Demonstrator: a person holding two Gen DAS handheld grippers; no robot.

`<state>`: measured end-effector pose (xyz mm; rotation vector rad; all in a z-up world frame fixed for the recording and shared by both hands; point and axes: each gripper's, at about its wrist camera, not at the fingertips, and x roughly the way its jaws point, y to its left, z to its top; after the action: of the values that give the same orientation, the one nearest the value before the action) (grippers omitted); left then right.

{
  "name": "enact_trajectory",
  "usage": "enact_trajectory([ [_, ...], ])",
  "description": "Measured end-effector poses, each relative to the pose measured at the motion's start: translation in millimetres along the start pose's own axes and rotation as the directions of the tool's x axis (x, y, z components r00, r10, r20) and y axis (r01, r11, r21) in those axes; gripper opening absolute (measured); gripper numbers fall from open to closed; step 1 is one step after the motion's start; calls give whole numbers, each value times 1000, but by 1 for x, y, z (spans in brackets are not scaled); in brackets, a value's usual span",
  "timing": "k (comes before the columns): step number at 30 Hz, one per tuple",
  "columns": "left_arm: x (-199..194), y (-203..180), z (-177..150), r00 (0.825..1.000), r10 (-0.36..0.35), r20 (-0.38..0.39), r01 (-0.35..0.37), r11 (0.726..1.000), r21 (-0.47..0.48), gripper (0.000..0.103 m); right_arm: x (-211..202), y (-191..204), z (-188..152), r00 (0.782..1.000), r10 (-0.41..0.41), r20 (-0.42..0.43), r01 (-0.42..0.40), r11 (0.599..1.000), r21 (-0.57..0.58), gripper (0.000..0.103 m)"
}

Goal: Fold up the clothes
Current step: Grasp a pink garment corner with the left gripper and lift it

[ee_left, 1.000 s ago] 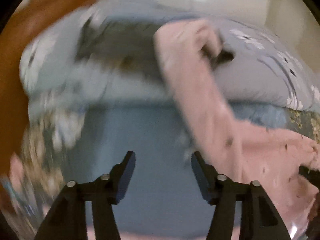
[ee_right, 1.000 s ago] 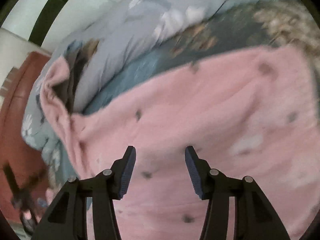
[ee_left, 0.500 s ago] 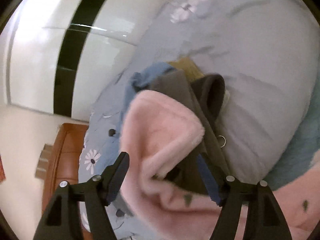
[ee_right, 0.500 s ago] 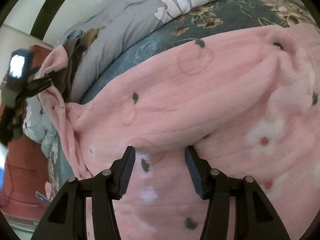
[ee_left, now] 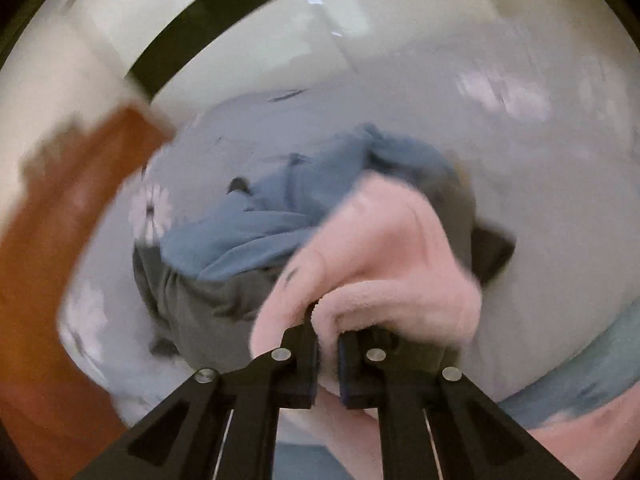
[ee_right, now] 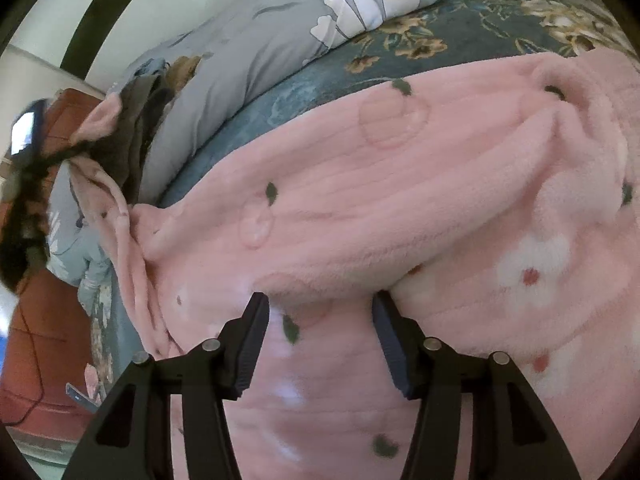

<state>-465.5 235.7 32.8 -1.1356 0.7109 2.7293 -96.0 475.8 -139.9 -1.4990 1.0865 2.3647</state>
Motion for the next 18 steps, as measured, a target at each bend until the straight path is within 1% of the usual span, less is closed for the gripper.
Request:
enact_trajectory([
  [1,-12,23,3,999,-44,9,45,995,-86,8,0,1,0,1000,-6,-3,6,1000,4,56],
  [2,-26,49,-3,996,-83,22,86,983,-165,8,-1,1,-1,1000,-8,-7,9,1000,16,55],
  [3,-37,76,-13,992,-122,38,127,963,-238,8,-1,1,-1,1000,-10,-12,11,1000,29,56],
  [4,-47,104,-24,986,-159,57,169,936,-310,8,-3,1,-2,1000,-9,-17,10,999,48,56],
  [5,-57,131,-36,978,-194,79,210,902,-378,8,-4,0,-3,1000,-7,-21,9,998,65,56],
  [6,-69,157,-55,970,-222,103,245,859,-449,8,-4,-1,-4,1000,-6,-25,8,997,78,56],
  [8,-77,203,-97,955,-265,132,292,769,-569,8,-6,-2,-7,1000,-3,-31,6,994,110,56],
  [9,-77,224,-123,954,-269,130,290,727,-623,8,-7,-3,-9,999,-2,-34,6,992,124,56],
  [11,-67,257,-194,966,-249,63,218,665,-714,8,-8,-2,-12,999,-9,-43,15,989,145,56],
  [13,-47,270,-247,965,-262,-10,159,615,-772,8,-9,1,-14,998,-20,-53,29,987,158,56],
  [14,-36,273,-272,961,-270,-54,123,594,-795,8,-9,3,-15,998,-29,-59,38,986,161,56],
  [16,-12,274,-317,947,-300,-117,64,531,-845,8,-9,8,-16,996,-52,-76,64,985,162,56],
  [17,0,275,-340,937,-317,-147,33,498,-867,8,-9,11,-17,995,-60,-85,73,984,163,56],
  [18,9,274,-358,928,-340,-151,20,451,-893,8,-9,15,-18,993,-66,-97,81,983,163,55],
])
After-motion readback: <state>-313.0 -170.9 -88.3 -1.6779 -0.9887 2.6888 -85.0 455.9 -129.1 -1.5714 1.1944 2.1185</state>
